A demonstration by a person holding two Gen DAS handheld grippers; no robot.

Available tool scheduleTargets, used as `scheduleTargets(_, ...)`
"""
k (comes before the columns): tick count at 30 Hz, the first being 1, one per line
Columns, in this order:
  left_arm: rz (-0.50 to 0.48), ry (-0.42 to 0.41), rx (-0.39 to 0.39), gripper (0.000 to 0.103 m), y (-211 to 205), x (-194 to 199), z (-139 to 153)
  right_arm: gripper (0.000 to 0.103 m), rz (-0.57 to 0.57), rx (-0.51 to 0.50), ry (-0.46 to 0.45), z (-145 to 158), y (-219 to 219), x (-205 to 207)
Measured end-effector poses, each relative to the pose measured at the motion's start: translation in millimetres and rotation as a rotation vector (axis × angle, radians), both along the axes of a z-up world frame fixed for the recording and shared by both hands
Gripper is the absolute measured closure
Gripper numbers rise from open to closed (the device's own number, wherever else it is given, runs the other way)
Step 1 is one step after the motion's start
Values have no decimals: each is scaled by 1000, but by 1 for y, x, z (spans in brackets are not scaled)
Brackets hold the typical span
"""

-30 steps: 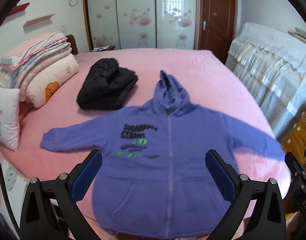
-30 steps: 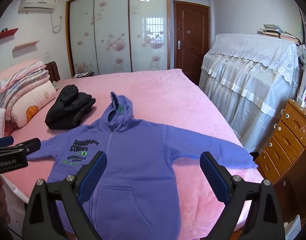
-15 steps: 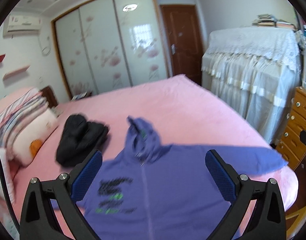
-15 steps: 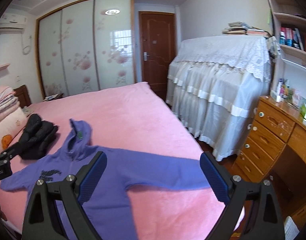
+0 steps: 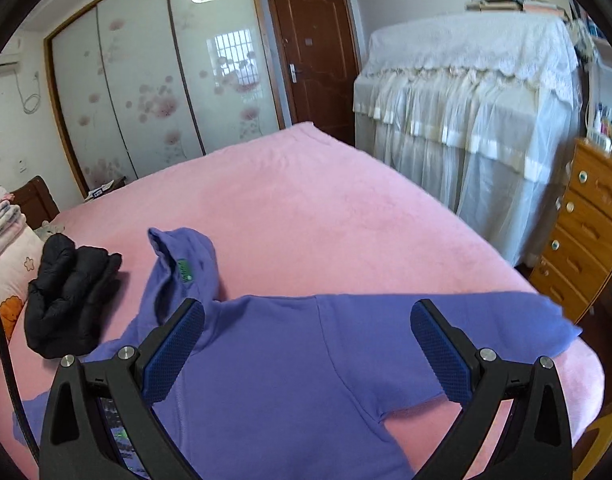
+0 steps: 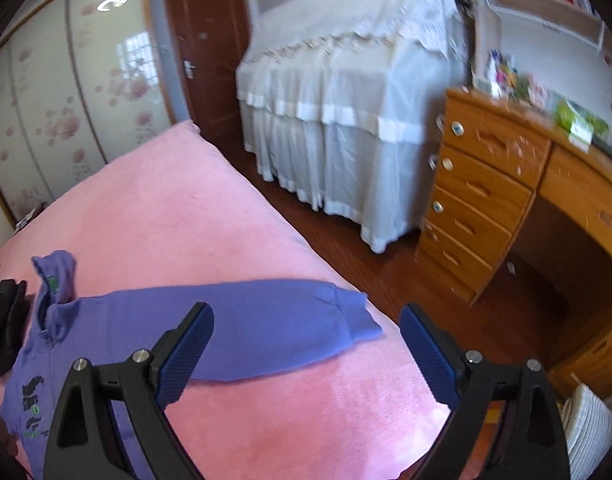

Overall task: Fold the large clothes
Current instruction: 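Grasp the ribbed cuff of the sleeve nearest the right gripper, then fold the held sleeve across the hoodie front and open the right gripper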

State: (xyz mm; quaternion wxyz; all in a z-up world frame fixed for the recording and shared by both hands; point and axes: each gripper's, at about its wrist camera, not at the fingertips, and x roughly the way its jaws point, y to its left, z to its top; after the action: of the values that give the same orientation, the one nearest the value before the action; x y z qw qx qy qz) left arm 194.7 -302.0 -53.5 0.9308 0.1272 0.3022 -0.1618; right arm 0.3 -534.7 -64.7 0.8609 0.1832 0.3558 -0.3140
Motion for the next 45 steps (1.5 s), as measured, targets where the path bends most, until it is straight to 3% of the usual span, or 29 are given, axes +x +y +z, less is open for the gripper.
scheduleTargets(3, -15, 102, 17, 1, -23, 18, -39, 12, -47, 66, 28, -34, -19, 1)
scheduleTargets(7, -39, 148, 37, 1, -48, 27, -83, 17, -87, 184, 53, -82, -38, 1)
scheduleTargets(13, -89, 212, 28, 1, -80, 28, -126, 20, -125, 303, 47, -132, -54, 4)
scheduleTargets(16, -112, 231, 37, 1, -96, 26, -137, 27, -145, 387, 16, -149, -65, 9)
scheduleTargets(19, -127, 242, 41, 1, -106, 22, -140, 43, -161, 404, 5, -159, -73, 20)
scheduleTargets(22, -130, 246, 28, 1, -101, 20, -133, 77, -144, 409, -13, -160, -74, 31)
scheduleTargets(23, -130, 247, 21, 1, -99, 19, -129, 87, -134, 410, -24, -158, -72, 33)
scheduleTargets(26, -110, 255, -8, 1, -81, 18, -114, 88, -111, 338, -66, -135, -62, 37)
scheduleTargets(29, -72, 261, -27, 1, -56, 21, -96, 88, -24, 257, -167, -90, -35, 38)
scheduleTargets(33, 6, 250, -94, 1, 8, 25, -66, 88, 134, 147, -260, -28, 19, 54)
scheduleTargets(38, 136, 238, -159, 1, 110, 34, -51, 88, 382, 71, -326, 27, 111, 97)
scheduleTargets(42, 222, 251, -212, 1, 182, 40, -61, 88, 526, 32, -303, 30, 180, 131)
scheduleTargets(45, 256, 290, -239, 1, 224, 44, -80, 88, 624, 34, -242, 7, 233, 158)
